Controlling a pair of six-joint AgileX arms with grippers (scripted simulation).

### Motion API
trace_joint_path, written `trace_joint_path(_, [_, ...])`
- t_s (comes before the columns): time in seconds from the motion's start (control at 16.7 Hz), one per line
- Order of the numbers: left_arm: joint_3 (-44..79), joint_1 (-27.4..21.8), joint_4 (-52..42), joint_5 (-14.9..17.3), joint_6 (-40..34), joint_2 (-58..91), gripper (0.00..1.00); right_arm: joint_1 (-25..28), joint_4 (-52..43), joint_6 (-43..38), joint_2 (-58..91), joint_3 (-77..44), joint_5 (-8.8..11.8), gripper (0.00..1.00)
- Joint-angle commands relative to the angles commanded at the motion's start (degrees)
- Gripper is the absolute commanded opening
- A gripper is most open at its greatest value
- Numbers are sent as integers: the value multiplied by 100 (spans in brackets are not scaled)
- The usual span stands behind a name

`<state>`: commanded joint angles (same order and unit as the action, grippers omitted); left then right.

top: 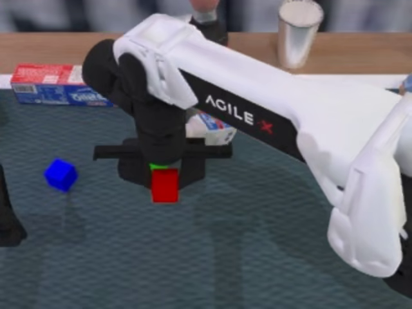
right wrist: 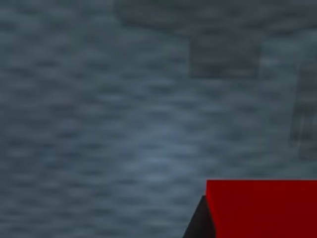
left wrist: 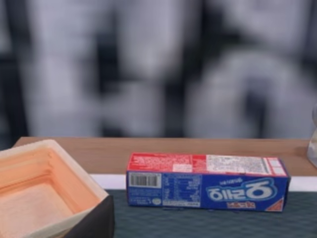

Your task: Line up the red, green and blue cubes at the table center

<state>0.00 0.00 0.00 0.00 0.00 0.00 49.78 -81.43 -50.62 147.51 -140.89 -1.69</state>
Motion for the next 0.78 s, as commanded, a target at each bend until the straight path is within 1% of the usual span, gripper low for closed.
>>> trace_joint_path(0.36, [0, 0, 0, 0, 0, 0, 100, 23, 1242, -15, -12, 1286, -12, 0])
trace_joint_path(0.66, [0, 0, 0, 0, 0, 0, 100, 34, 1381, -18, -3, 1424, -20, 0])
trace_joint_path(0.78, [0, 0, 0, 0, 0, 0, 100, 34, 1381, -18, -3, 1424, -20, 15])
